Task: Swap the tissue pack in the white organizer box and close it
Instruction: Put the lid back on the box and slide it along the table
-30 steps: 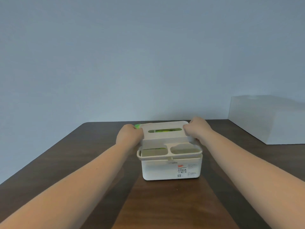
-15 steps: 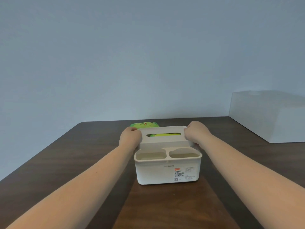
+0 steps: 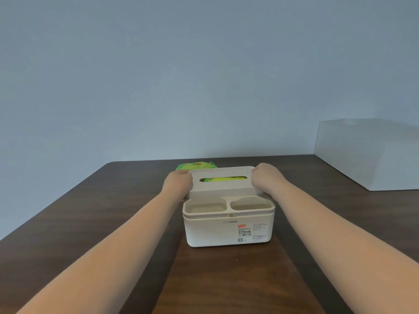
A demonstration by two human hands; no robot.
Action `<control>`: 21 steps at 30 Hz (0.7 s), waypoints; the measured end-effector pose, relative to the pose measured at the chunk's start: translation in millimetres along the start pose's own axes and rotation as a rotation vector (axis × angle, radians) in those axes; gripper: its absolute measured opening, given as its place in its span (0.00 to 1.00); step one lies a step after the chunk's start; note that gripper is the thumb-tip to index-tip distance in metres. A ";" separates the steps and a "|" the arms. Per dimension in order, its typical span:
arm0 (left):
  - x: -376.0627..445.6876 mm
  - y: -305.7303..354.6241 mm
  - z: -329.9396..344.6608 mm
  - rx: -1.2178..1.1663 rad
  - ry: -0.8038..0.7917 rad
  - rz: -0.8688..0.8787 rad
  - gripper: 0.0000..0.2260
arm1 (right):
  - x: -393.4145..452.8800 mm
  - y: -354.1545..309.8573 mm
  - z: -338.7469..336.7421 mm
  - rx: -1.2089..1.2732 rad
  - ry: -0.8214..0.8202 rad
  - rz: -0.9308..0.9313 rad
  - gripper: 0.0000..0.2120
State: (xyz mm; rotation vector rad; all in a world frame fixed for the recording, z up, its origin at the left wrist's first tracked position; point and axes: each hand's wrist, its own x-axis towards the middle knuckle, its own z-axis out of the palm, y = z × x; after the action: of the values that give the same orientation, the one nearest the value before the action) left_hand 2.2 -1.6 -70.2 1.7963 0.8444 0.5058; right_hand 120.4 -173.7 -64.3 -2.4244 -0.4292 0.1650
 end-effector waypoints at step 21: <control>-93.4 -34.8 -12.3 -0.025 -0.047 0.053 0.12 | -99.5 43.0 -27.1 0.219 -0.185 -0.059 0.15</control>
State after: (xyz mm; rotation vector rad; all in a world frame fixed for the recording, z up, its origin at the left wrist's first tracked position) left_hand -78.8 -56.2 -93.3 1.8045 0.7570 0.5042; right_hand 44.5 -255.5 -69.8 -2.1871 -0.5355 0.3927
